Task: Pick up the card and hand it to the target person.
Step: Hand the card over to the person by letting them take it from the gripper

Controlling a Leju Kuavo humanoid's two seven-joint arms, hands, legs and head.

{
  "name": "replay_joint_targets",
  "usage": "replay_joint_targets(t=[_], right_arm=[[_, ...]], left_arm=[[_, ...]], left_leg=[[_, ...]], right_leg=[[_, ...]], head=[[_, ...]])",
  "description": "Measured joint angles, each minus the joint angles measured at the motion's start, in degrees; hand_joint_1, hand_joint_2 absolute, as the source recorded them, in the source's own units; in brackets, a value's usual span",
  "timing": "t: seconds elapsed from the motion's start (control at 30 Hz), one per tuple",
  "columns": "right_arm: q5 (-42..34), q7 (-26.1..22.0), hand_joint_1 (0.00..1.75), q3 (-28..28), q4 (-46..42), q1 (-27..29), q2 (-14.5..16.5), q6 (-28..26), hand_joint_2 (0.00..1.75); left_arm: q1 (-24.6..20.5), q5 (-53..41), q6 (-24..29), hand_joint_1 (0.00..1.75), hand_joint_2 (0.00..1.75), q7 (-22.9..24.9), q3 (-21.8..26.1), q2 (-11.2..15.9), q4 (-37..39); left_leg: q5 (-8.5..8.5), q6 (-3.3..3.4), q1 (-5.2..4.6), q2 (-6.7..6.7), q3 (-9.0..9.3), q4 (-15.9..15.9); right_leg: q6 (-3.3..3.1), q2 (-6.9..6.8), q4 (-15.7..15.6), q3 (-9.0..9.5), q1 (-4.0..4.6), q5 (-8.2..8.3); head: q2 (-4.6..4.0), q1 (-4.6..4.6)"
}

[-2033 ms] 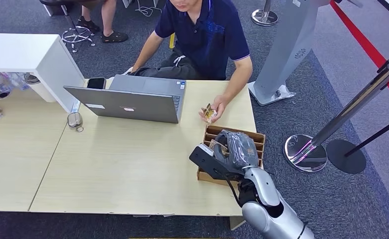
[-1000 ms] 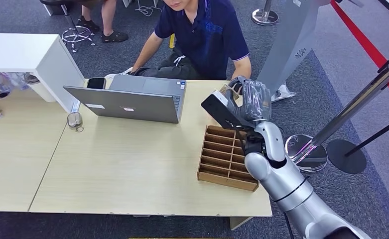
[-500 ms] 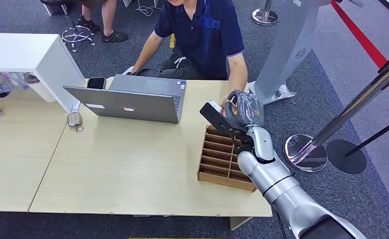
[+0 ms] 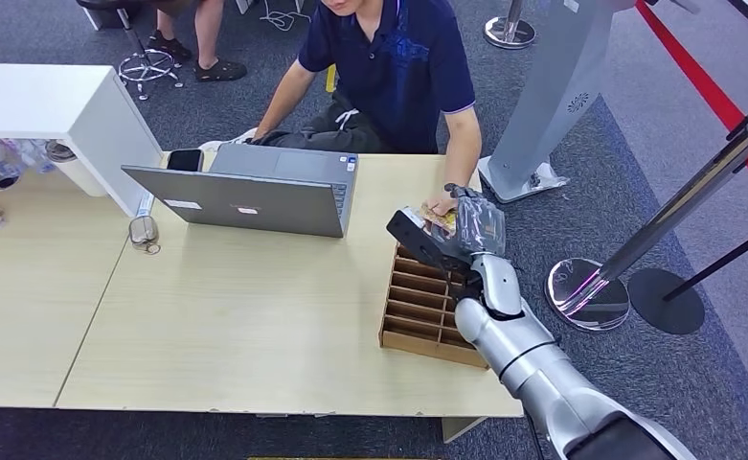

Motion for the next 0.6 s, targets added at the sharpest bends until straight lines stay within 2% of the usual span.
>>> replay_joint_targets(t=[0.33,0.6], right_arm=[[-1.2,0.7,0.0,-0.1,0.6,-0.6,0.1,-0.2,1.75],[-2.6,1.7,0.0,-1.1,0.3,0.4,0.0,-4.0,1.75]], left_arm=[[0.0,0.2,0.1,0.0,0.0,0.0,-0.5,-0.1,0.0],[0.2,0.4,0.3,0.0,0.0,-0.2,-0.7,-0.1,0.0]], left_leg=[[0.0,0.0,0.0,0.01,0.03,0.0],[0.0,0.0,0.0,0.01,0.03,0.0]], right_leg=[[0.0,0.01,0.0,0.01,0.0,0.0],[0.0,0.01,0.0,0.01,0.0,0.0]], head=[[0.0,0.01],[0.0,0.01]])
